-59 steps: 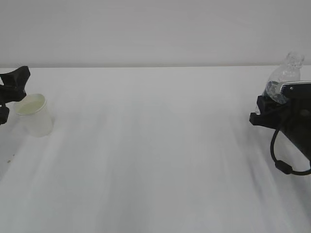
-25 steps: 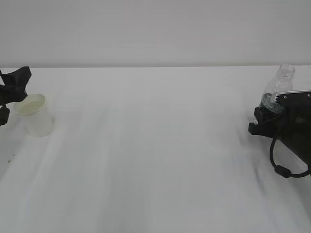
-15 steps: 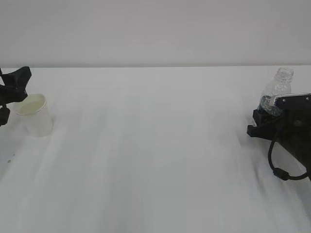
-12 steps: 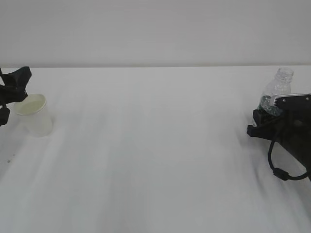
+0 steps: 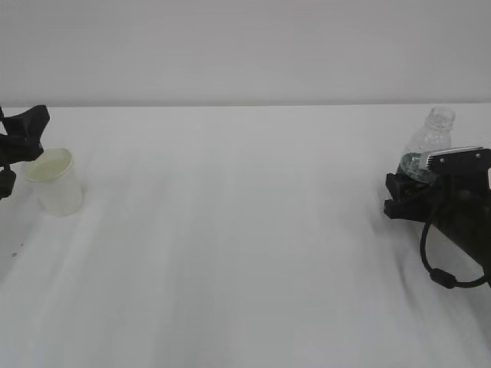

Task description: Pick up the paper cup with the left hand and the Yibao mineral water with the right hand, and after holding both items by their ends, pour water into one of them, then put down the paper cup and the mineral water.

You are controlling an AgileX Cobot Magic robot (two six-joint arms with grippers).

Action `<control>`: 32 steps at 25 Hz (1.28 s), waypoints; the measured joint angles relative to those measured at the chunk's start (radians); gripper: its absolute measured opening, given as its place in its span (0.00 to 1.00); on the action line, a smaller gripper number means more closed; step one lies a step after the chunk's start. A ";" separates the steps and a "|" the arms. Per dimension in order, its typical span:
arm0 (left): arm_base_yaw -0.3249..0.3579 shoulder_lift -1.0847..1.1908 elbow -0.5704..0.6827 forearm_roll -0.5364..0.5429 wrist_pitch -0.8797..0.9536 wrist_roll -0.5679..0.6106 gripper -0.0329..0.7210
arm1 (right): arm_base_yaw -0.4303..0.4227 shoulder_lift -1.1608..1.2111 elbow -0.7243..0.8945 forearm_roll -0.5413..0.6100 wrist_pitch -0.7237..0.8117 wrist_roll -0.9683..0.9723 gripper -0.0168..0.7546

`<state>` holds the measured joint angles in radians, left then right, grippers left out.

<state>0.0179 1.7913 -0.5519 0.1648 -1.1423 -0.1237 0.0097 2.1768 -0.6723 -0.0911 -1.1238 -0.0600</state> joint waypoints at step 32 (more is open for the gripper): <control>0.000 -0.015 0.000 0.004 0.000 0.000 0.74 | 0.000 -0.025 0.060 0.012 -0.016 0.002 0.82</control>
<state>0.0179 1.7764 -0.5519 0.1685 -1.1423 -0.1237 0.0097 2.1522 -0.6119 -0.0793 -1.1398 -0.0581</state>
